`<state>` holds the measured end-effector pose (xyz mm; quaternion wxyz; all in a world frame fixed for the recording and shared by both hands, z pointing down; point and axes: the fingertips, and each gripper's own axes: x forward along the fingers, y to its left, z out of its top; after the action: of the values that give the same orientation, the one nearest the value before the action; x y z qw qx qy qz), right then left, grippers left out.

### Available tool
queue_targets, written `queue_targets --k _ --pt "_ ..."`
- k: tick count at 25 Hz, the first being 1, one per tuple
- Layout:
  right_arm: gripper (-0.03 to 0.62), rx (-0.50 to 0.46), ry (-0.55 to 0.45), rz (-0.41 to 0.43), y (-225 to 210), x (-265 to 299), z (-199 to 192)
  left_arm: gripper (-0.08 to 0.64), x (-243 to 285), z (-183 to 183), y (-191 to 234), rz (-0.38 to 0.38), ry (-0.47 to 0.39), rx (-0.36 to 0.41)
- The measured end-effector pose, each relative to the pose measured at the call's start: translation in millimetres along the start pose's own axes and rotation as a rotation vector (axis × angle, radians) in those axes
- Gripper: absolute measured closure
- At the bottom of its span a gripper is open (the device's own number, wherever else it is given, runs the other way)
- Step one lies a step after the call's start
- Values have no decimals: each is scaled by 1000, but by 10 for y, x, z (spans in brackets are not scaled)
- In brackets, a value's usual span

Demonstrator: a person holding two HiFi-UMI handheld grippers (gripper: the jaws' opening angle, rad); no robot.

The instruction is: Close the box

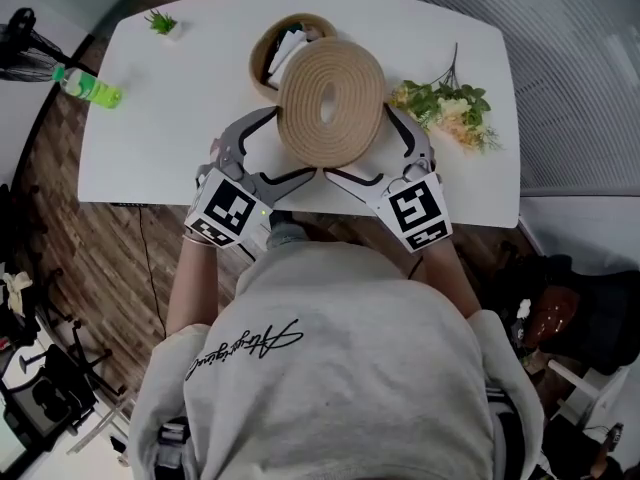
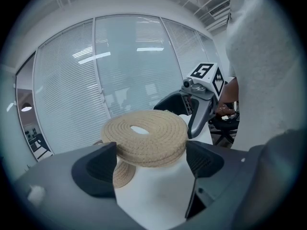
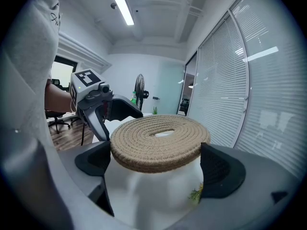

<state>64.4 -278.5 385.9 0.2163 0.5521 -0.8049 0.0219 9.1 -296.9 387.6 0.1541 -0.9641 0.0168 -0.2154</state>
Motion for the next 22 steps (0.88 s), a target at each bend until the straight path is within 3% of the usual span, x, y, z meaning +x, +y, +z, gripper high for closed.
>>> queue_targets --k 22 --pt "8 34 9 -97 -115 560 322 120 -106 -172 660 -87 -52 38"
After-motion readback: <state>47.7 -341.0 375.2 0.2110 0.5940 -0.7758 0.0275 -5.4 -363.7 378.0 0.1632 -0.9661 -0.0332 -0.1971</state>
